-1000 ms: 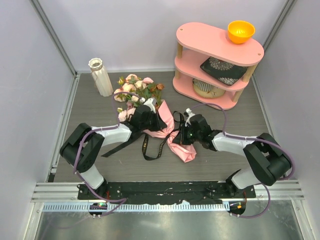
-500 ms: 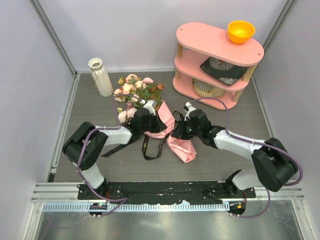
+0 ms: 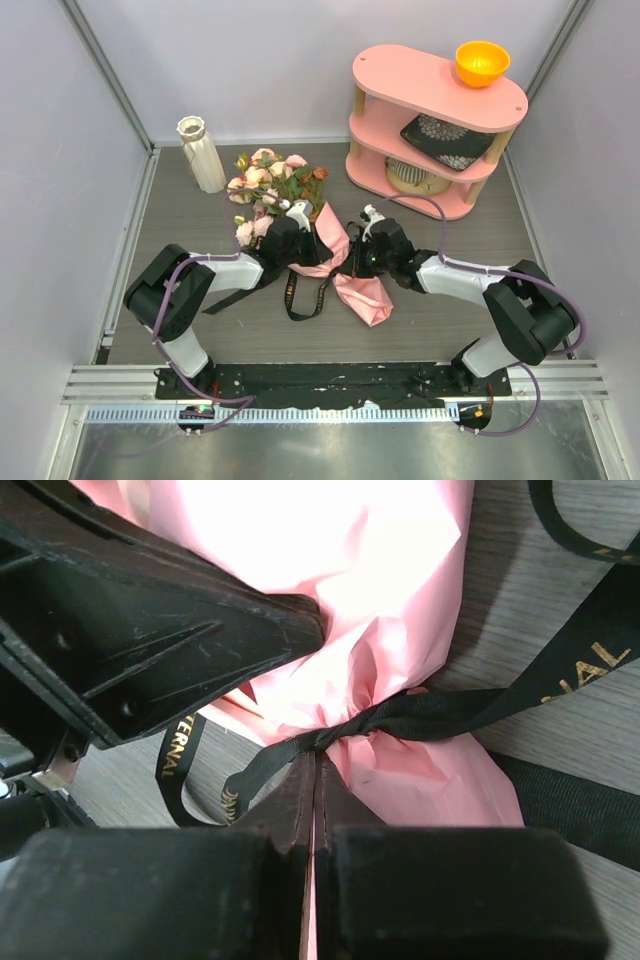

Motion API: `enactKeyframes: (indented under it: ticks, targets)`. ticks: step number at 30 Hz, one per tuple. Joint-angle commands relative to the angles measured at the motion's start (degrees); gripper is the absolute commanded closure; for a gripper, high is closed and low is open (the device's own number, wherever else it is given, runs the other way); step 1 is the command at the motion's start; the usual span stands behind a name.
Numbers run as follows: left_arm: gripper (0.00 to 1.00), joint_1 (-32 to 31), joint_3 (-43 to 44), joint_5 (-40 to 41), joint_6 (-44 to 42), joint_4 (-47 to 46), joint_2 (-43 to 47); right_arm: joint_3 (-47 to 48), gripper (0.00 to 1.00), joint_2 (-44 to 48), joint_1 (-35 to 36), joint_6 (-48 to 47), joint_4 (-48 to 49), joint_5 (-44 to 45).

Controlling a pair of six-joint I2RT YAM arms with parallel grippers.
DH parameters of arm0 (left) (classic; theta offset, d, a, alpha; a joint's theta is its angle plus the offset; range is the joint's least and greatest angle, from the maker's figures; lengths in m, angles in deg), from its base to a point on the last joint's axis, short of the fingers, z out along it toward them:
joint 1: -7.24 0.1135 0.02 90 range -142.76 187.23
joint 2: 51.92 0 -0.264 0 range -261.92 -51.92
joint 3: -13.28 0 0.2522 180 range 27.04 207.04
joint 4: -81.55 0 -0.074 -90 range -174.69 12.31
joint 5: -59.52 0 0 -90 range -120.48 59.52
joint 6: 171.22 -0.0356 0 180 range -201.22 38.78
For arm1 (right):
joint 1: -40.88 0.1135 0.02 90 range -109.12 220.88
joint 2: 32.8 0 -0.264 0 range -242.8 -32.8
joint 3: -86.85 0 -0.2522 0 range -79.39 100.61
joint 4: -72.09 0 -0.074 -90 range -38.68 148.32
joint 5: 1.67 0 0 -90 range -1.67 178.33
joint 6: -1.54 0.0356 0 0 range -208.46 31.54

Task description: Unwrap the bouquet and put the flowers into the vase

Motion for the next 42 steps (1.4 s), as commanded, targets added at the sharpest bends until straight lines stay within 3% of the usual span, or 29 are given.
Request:
enactKeyframes:
  ticks: [1, 8, 17, 30, 35, 42]
  targets:
    - [1.00, -0.2, -0.5, 1.1, -1.8, -0.3, -0.1, -1.6, 0.99, -1.8, 0.2, -0.1, 3.9, 2.9]
    - [1.00, -0.2, -0.8, 1.1, -1.8, -0.6, 0.0, -5.4, 0.98, 0.5, 0.2, 1.4, 4.5, 5.8]
    - [1.00, -0.2, -0.7, 0.7, -1.8, -0.7, -0.1, -5.4, 0.85, 0.0, 0.2, 5.2, 10.5, 2.2]
    - [1.00, -0.4, -1.0, 0.4, -1.9, -1.3, 0.0, -3.4, 0.84, -1.3, 0.3, 7.7, 13.1, 0.8]
    - [1.00, -0.4, -1.1, 0.5, -1.9, -1.3, 0.0, -4.9, 0.74, -0.3, 0.3, 8.9, 16.3, 0.0]
    - [1.00, -0.4, -1.1, 0.5, -1.9, -1.4, 0.0, -2.7, 0.78, -2.6, 0.5, 7.9, 13.5, 1.6]
